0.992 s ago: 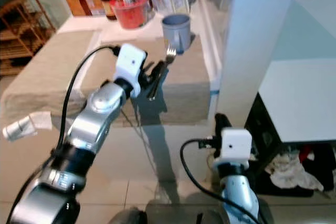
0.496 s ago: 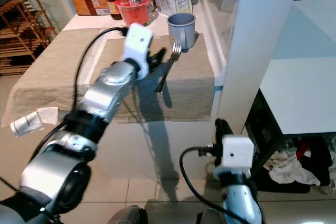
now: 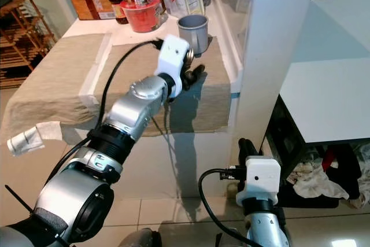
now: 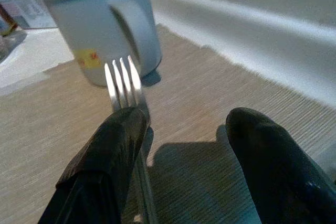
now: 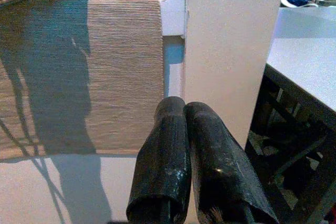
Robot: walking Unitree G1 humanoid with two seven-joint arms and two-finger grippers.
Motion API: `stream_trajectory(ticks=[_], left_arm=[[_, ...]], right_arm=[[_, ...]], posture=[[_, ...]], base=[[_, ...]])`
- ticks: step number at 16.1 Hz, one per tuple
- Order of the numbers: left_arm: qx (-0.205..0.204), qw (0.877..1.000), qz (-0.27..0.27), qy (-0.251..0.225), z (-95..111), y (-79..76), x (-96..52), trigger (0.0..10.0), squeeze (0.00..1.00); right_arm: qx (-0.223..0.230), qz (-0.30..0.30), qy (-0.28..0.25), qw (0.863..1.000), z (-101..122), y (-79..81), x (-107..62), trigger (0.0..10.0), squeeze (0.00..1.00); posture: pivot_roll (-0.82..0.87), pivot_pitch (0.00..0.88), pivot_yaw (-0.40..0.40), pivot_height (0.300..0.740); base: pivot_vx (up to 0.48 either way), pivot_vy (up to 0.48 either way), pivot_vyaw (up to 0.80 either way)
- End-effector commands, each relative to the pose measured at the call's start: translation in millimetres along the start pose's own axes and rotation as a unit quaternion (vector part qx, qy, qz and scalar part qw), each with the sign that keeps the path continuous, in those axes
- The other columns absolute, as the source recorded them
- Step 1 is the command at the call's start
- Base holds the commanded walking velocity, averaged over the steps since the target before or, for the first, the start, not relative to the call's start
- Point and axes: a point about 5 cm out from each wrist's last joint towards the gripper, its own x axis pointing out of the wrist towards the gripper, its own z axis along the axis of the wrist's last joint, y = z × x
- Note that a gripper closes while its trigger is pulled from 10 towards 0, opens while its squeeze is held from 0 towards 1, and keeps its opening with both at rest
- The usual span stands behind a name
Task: Setting the table
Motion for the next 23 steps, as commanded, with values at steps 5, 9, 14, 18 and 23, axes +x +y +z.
stream_trajectory(ticks=[5, 9, 14, 18, 23], left_arm=[[0.035, 0.999, 0.029, -0.009, 10.5, 12.1, 4.0, 10.0, 0.00], [-0.054, 0.996, 0.041, 0.054, -3.9, 17.9, 8.8, 10.0, 0.00], [-0.052, 0.994, 0.054, 0.076, -12.9, 18.1, 10.1, 10.0, 0.00], [-0.059, 0.986, 0.046, 0.151, -38.7, 20.2, 5.4, 0.0, 0.00], [-0.051, 0.976, 0.057, 0.206, -64.5, 32.7, -4.7, 0.0, 0.00]], right_arm=[[0.001, -0.005, 0.005, 1.000, 3.9, 1.2, -8.8, 10.0, 0.00], [0.000, -0.006, 0.013, 1.000, 5.8, 0.0, -16.1, 10.0, 0.00], [-0.003, -0.007, 0.026, 1.000, 7.9, -2.4, -25.1, 10.0, 0.00], [-0.002, -0.006, 0.035, 0.999, 7.7, -2.0, -28.1, 10.0, 0.00], [0.000, -0.009, 0.034, 0.999, 9.7, -1.3, -26.5, 10.0, 0.00]], posture=[[-0.20, 0.035, 0.164, 0.694], [-0.21, 0.066, 0.161, 0.694], [-0.23, 0.097, 0.147, 0.694], [-0.23, 0.106, 0.146, 0.694], [-0.23, 0.109, 0.158, 0.694]], base=[[0.000, 0.000, 0.00], [0.000, 0.000, 0.00], [0.000, 0.000, 0.00], [0.000, 0.000, 0.00], [0.000, 0.000, 0.00]])
